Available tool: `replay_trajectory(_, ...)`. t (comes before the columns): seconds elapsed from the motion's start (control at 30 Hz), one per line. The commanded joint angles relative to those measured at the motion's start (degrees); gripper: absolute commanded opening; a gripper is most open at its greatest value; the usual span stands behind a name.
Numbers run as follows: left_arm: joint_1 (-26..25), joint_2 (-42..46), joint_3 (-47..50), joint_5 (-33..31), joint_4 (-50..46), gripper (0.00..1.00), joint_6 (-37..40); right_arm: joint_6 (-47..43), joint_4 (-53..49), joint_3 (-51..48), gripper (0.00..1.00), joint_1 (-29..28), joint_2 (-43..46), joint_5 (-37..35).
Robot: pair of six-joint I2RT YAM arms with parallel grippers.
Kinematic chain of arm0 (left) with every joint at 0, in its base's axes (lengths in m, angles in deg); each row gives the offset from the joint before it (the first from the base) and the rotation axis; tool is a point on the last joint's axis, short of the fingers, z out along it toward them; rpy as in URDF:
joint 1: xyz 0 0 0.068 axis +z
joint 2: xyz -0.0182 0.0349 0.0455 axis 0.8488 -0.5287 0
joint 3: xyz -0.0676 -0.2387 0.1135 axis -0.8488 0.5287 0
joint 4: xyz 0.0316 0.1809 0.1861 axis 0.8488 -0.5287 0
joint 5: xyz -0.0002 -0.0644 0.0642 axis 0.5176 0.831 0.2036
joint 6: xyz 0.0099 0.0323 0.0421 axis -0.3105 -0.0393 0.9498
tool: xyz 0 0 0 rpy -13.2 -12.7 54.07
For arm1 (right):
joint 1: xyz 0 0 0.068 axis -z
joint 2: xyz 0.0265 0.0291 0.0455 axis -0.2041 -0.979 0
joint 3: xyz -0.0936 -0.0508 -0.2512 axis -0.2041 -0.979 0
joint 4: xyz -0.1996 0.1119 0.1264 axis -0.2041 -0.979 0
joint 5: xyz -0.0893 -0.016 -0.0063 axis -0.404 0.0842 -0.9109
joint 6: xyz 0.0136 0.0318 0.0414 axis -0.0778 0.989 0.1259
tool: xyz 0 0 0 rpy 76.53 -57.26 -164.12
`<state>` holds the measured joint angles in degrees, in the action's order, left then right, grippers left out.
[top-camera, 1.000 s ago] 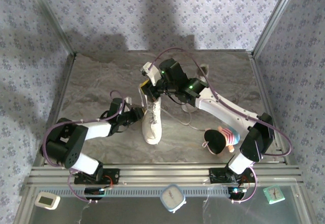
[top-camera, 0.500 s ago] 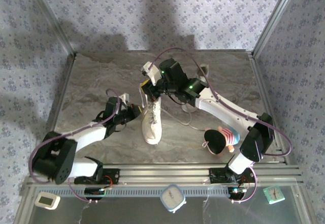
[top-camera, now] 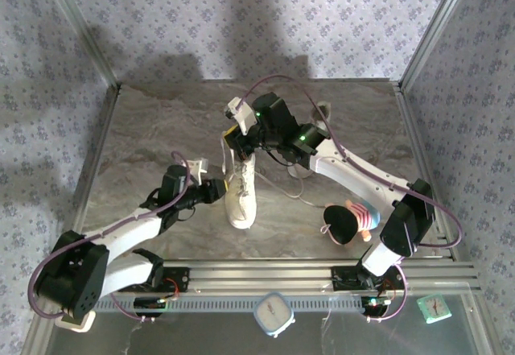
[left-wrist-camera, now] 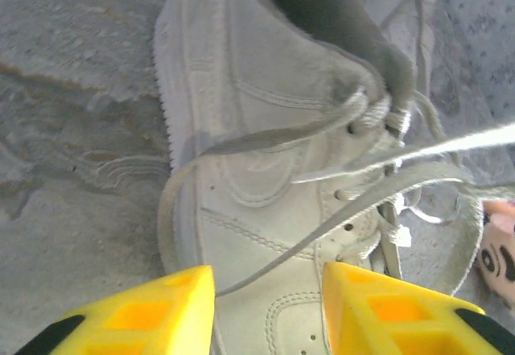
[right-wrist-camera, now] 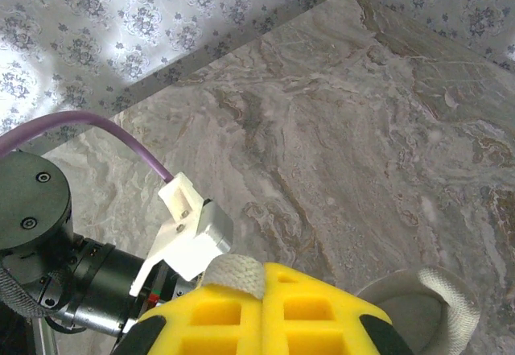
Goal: Tie the shoes
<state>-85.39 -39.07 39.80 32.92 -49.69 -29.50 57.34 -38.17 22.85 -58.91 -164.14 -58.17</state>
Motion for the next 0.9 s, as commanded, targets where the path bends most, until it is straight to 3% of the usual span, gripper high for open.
replay_trajectory(0.0,-0.7,-0.5,-0.5,1.6,3.7,0.43,4.8,1.0,-0.3,0.7,0.0,0.2,0.5,-0.8)
replay_trajectory(0.5,-1.8,-9.9,-6.6,-0.1,3.9,0.47,9.4,1.0,-1.1,1.7,0.0,0.2,-0.2,-0.1)
replay_trajectory(0.7,-1.7,-11.3,-6.9,-0.6,3.9,0.37,10.5,0.8,-1.3,1.8,0.0,0.2,-0.3,-0.1)
replay_trajectory(0.87,-1.7,-12.0,-7.8,-0.6,3.4,0.22,11.2,0.7,-1.6,2.0,0.0,0.2,-0.4,-0.1)
